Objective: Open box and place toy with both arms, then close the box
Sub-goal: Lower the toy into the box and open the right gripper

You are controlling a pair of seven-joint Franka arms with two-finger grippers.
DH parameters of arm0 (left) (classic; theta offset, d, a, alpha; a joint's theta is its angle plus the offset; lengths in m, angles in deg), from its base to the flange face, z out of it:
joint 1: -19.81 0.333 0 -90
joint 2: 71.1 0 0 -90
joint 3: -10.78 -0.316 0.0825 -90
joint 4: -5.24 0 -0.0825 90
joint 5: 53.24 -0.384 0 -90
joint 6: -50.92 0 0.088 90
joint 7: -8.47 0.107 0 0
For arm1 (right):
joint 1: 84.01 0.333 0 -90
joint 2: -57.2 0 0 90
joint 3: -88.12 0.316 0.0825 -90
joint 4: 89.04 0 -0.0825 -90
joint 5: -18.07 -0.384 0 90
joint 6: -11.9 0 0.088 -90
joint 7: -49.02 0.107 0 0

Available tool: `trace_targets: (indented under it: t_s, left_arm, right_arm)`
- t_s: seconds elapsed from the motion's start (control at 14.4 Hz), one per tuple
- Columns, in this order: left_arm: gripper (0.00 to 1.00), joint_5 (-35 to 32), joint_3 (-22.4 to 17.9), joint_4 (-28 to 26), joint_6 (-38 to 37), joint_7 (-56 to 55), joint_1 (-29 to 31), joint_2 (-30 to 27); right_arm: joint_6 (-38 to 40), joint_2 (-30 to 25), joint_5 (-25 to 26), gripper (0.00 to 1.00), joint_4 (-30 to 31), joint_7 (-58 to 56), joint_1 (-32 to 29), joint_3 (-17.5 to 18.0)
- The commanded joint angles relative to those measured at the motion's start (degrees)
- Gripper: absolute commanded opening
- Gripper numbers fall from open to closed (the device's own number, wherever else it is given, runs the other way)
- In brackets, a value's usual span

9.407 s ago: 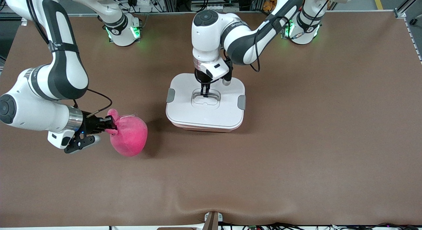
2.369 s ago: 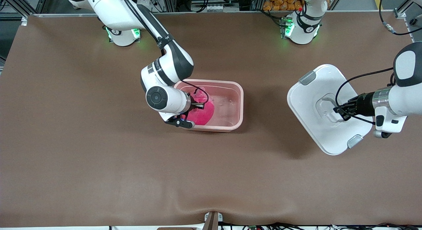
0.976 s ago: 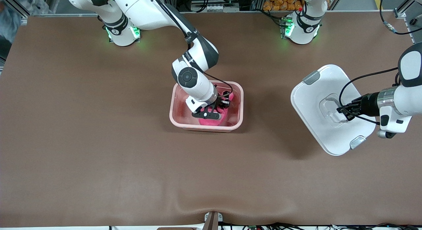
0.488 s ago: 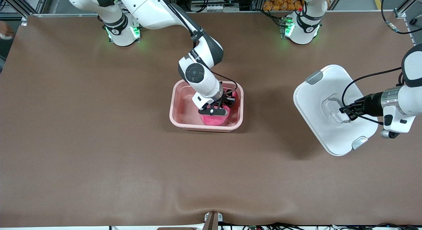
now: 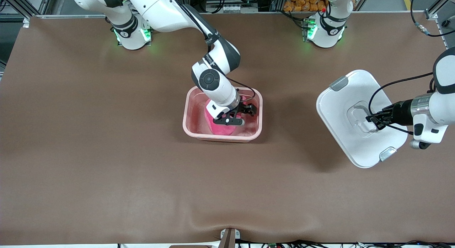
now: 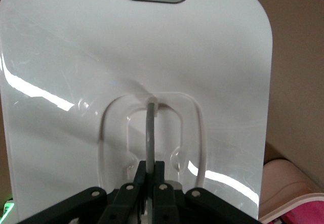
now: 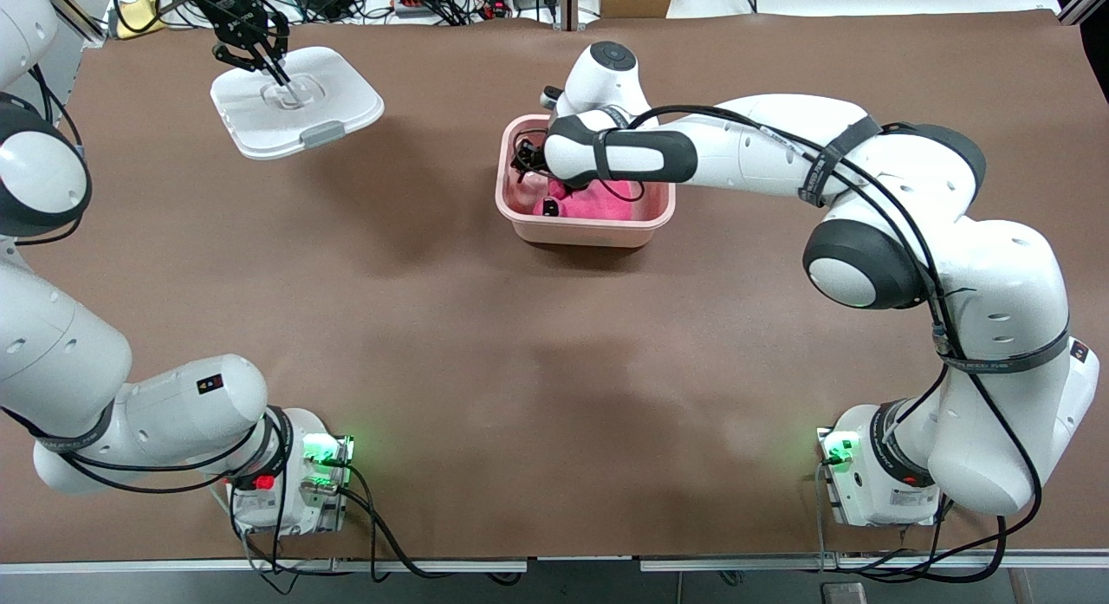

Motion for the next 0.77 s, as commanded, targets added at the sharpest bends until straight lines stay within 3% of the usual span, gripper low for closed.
trace_targets:
  t_s: [0.0, 0.7]
  left_arm:
    - [0.00, -0.8, 0.5, 0.1, 0.2, 1.0, 0.5, 0.0]
    - [0.00, -0.9, 0.5, 0.3, 0.1, 0.8, 0.3, -0.1]
  right_arm:
    - [2.6, 0.3, 0.9, 1.00, 0.3, 0.2, -1.0, -0.1]
    - [8.9, -7.1, 1.0, 1.00, 0.1, -0.3, -3.9, -0.9]
